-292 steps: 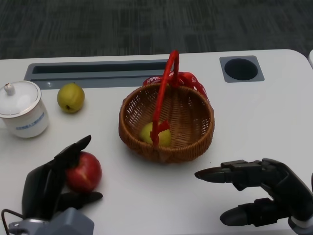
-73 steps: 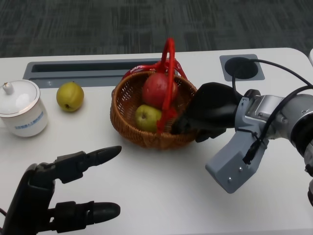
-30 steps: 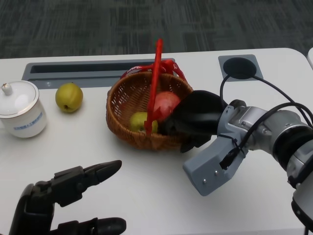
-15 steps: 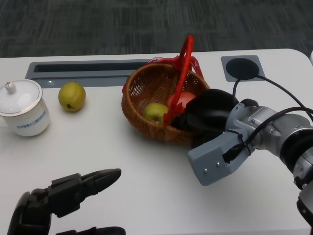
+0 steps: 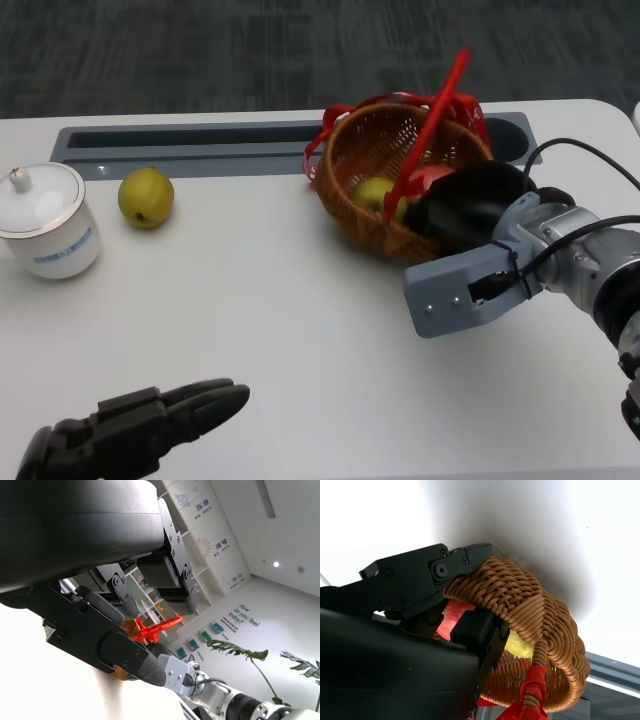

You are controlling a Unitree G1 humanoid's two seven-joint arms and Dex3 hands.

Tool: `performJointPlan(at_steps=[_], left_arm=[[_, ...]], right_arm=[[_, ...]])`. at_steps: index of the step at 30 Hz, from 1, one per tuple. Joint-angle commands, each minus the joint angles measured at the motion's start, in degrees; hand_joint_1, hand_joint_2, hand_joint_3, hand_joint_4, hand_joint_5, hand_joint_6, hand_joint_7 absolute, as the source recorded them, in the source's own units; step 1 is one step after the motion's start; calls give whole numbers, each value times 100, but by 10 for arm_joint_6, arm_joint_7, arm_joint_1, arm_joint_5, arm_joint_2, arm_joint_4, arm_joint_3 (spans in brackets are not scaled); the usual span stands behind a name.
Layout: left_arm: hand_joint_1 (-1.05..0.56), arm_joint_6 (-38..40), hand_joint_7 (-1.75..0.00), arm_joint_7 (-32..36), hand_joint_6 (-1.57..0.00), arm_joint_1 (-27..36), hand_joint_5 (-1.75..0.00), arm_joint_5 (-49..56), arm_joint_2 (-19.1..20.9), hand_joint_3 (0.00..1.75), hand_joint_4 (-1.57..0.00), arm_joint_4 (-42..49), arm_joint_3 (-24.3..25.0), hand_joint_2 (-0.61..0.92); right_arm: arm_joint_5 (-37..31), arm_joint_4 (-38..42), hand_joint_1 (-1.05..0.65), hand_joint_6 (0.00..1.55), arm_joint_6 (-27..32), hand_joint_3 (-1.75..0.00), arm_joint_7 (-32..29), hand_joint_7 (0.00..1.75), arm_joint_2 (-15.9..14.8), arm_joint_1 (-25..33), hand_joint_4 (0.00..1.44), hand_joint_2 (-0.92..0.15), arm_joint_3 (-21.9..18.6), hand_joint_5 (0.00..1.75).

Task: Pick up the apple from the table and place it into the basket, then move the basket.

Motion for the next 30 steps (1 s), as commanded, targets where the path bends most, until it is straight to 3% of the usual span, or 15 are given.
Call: performJointPlan(at_steps=[1, 8, 21, 27, 30], left_arm=[[-48, -22, -1, 3, -92, 28, -1, -13, 11, 0, -100, -18, 0, 69], [-42, -26, 0, -4, -92, 102, -1, -38, 27, 0, -99, -75, -13, 67], [-38, -11, -1, -12, -93, 145, -1, -51, 45, 0, -101, -119, -20, 66], [-39, -4, -1, -11, -94, 144, -1, -45, 45, 0, -101, -116, -23, 67], [-39, 2, -1, -11, -94, 134, -1, -41, 44, 0, -102, -110, -23, 67]], right_arm=[[16, 5, -23, 98, 33, -1, 12, 1, -25, -4, 110, -90, -21, 1], [19, 6, -21, 100, 62, 0, -5, 1, -55, 3, 106, -89, -39, 1], [22, 7, -27, 99, 108, -1, 2, 0, -85, 15, 114, -90, -68, 2], [36, 5, -49, 67, 67, 0, 16, 0, -79, 31, 82, -76, -84, 0], [28, 4, -65, 55, 43, 0, 10, 0, -74, 34, 63, -74, -74, 0]])
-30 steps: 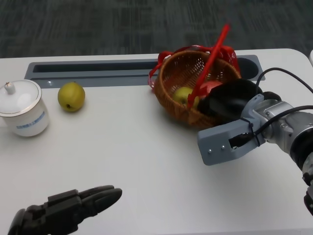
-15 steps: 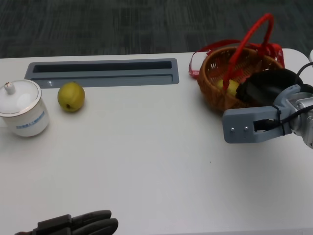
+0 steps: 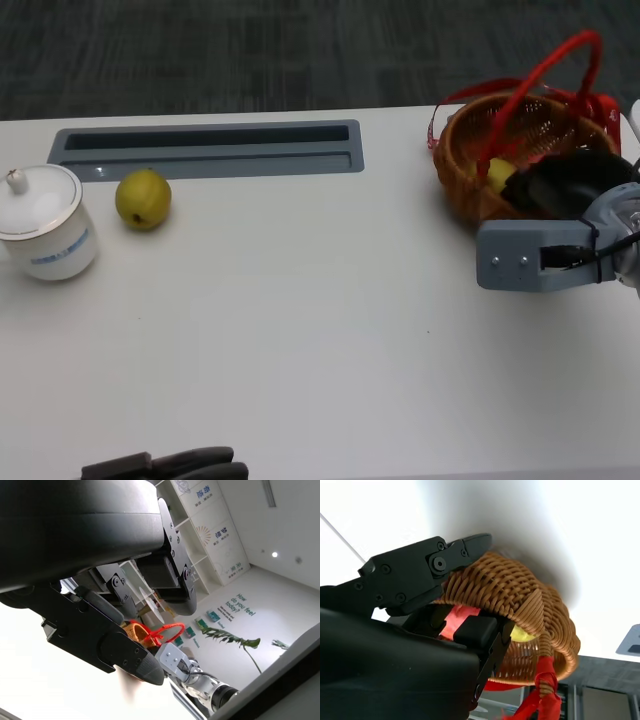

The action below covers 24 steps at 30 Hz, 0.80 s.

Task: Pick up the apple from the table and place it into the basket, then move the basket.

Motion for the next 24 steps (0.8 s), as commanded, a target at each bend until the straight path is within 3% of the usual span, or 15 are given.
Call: performJointPlan(at_steps=[1, 5, 13, 24], left_arm=[[-40, 10, -1, -4, -94, -8, -1, 4, 4, 0, -102, 5, 0, 67], [-42, 20, -1, -4, -94, -28, -1, 11, 3, 0, -102, 12, -1, 67], [-43, 22, -1, -7, -95, -64, -1, 4, 11, 0, -102, 36, -10, 68], [-44, 4, 0, -16, -95, -124, 0, -13, 26, 0, -101, 90, -24, 69]], right_arm=[[-2, -2, -71, 49, -26, -1, 2, 0, 2, 8, 56, -74, 5, 0], [22, -4, -83, 37, -46, 0, 24, 0, 7, 1, 40, -75, -16, 0], [126, -14, -83, 44, -99, -1, 115, 1, 8, 6, 44, -74, -110, 1], [149, -25, -84, 42, -154, 0, 134, 0, -37, -11, 48, -77, -136, 1]])
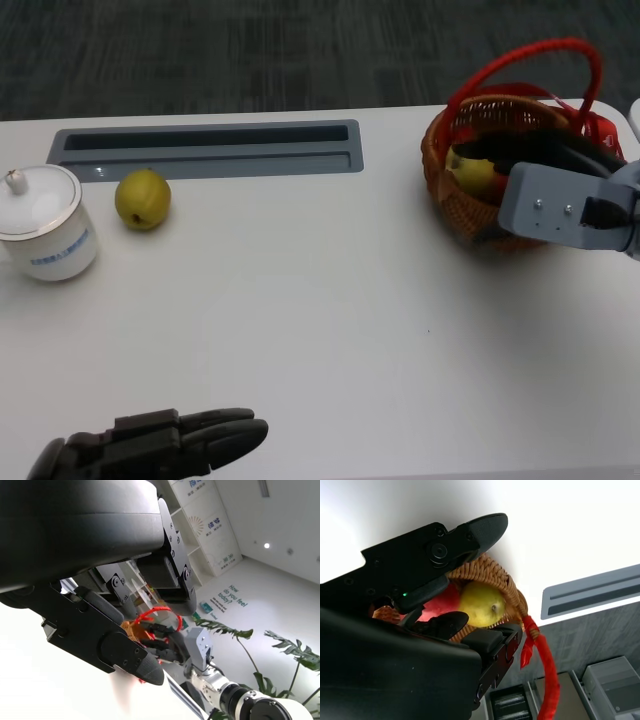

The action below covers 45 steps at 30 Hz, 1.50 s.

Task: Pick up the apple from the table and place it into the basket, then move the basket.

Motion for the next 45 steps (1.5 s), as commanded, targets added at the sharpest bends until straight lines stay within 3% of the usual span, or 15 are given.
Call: performJointPlan(at_steps=[1, 8, 14, 19, 23, 28, 35, 45], left_arm=[[-44, -11, 0, -7, -95, -13, 0, -12, 11, 0, -101, 17, -3, 69], [-44, 0, 0, -13, -95, -34, -1, -26, 20, 0, -102, 21, -7, 68], [-45, 11, 0, -17, -94, -56, 0, -33, 30, 0, -101, 23, 3, 69], [-49, 12, 0, -14, -92, -83, 0, -30, 35, 0, -98, 42, 20, 69], [-51, 22, 0, -21, -89, -105, 0, -40, 47, 0, -95, 55, 26, 67], [-49, 16, 0, -36, -86, -142, 0, -58, 61, 0, -93, 87, 25, 68], [-49, 8, 0, -55, -84, -169, 0, -77, 67, 0, -91, 122, 25, 69], [-48, 25, -1, -75, -86, -199, -1, -92, 69, 0, -93, 137, 26, 68]], right_arm=[[11, -7, -84, 42, -11, 0, -4, 0, -23, -13, 48, -77, -9, 1], [35, -15, -83, 45, -67, 0, -8, 1, -39, -1, 53, -77, -33, 2], [58, -34, -79, 53, -190, -1, -15, 2, -43, 40, 65, -79, -45, 4], [146, -60, -64, 59, -318, 0, 66, 2, -18, 107, 69, -77, -82, 2], [265, -102, -64, 63, -379, -1, 187, 2, 25, 169, 71, -79, -105, 1], [375, -176, -62, 63, -396, 0, 296, 0, 55, 229, 70, -80, -106, 0], [467, -275, -61, 62, -353, 0, 395, 1, 85, 295, 71, -79, -90, 1], [469, -279, -62, 64, -346, -1, 434, 0, 123, 314, 73, -81, -92, 1]])
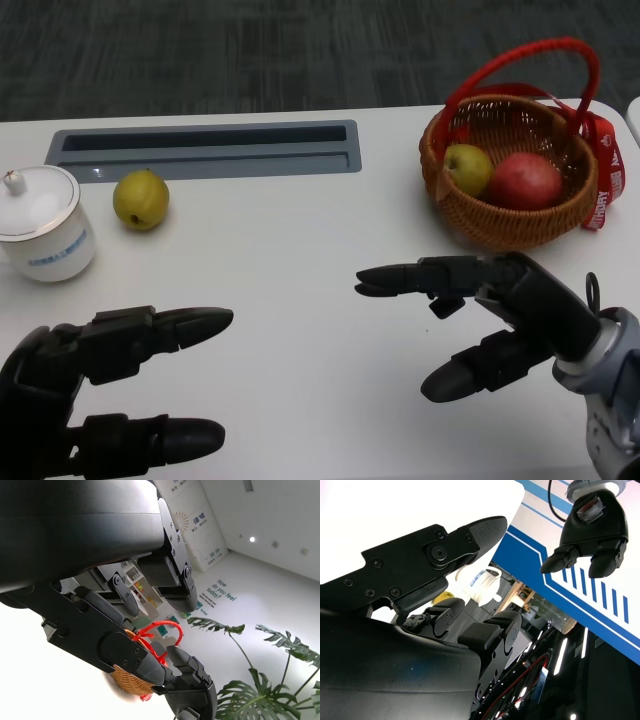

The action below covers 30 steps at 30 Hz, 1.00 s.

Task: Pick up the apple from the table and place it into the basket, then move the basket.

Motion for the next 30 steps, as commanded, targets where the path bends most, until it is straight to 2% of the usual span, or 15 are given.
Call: performJointPlan(at_steps=[1, 9, 16, 27, 30], left_arm=[[-48, 6, -1, -11, -86, -8, -1, -10, 13, 0, -93, 7, 5, 68], [-47, 26, -1, -26, -87, -15, -1, -26, 14, 0, -93, 1, 6, 66], [-48, 25, -1, -34, -87, -20, -1, -28, 17, 0, -93, 5, 11, 67], [-45, 23, -1, -37, -88, -37, -1, -26, 10, 0, -95, 17, 5, 68], [-45, 20, -1, -38, -88, -40, -1, -29, 10, 0, -95, 20, 3, 68]], right_arm=[[0, -2, -61, 64, -2, -1, 3, 0, 7, 6, 73, -81, -5, 0], [-6, 12, -55, 65, -4, 0, -3, 0, 29, 13, 73, -79, -11, 0], [-30, 31, -50, 64, -29, -1, -28, 0, 40, 16, 73, -81, -20, 0], [-55, 45, -40, 64, -68, -1, -61, 0, 35, 17, 73, -89, -29, 0], [-49, 46, -41, 64, -70, -1, -61, 1, 36, 17, 74, -89, -27, 0]])
